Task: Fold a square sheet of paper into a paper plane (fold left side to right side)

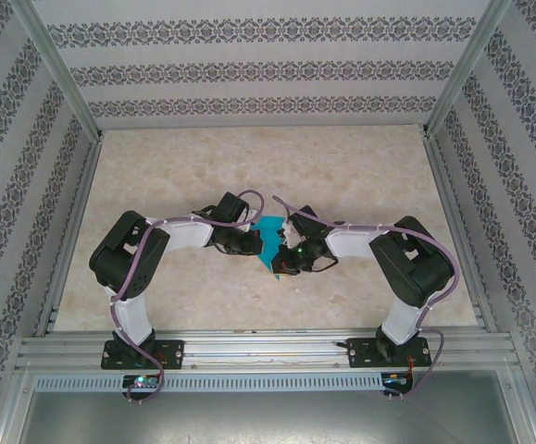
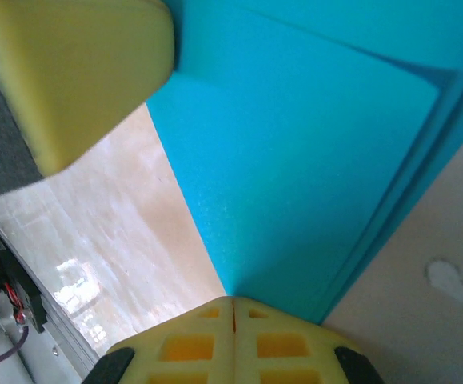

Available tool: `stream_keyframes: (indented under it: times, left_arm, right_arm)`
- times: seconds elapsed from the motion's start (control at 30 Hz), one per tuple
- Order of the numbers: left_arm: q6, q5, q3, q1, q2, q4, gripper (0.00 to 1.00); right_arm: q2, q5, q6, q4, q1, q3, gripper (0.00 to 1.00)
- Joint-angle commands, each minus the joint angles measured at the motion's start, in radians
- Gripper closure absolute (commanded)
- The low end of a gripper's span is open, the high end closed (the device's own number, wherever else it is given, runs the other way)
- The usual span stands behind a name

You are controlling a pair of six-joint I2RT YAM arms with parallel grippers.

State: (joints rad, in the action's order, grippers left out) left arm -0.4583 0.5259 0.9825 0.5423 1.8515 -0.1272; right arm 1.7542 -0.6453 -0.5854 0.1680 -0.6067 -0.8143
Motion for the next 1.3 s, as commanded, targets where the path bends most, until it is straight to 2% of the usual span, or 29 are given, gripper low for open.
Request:
stream_keyframes:
  times: [0.0,0.47,0.67,0.73,0.8,0.9,1.0,1.13,1.27]
  left_arm:
    - [-0.014,-0.114,-0.022,0.001,0.064,-0.109,1.00]
    - [-0.033,-0.095,-0.029,0.001,0.055,-0.127,1.00]
    - [-0.051,-0.069,-0.022,0.008,0.046,-0.146,1.00]
    - [-0.061,-0.056,-0.016,0.011,0.041,-0.156,1.00]
    - [-0.074,-0.044,-0.013,0.017,0.037,-0.158,1.00]
    - [-0.107,-0.016,-0.004,0.027,0.039,-0.150,1.00]
    - [-0.173,0.030,-0.013,0.032,0.035,-0.069,1.00]
    - [-0.246,0.023,-0.015,0.032,0.028,-0.003,1.00]
    - [-0.287,0.037,-0.015,0.031,0.028,0.053,1.00]
  right_arm:
    - [-0.007,-0.004,0.032,0.156,-0.014,0.044,1.00]
    - [-0.043,-0.019,0.062,0.203,0.000,0.054,1.00]
    - [-0.147,-0.053,0.057,0.163,0.042,0.044,1.00]
    - [-0.205,-0.072,0.050,0.125,0.078,0.051,0.93]
    - [-0.251,-0.077,0.060,0.092,0.117,0.062,0.81]
    - [-0.278,-0.052,0.082,0.040,0.177,0.082,0.75]
    - [-0.271,-0.011,0.104,-0.036,0.205,0.096,0.66]
    - [-0.236,0.034,0.135,-0.118,0.199,0.096,0.60]
    - [-0.176,0.023,0.158,-0.166,0.199,0.086,0.59]
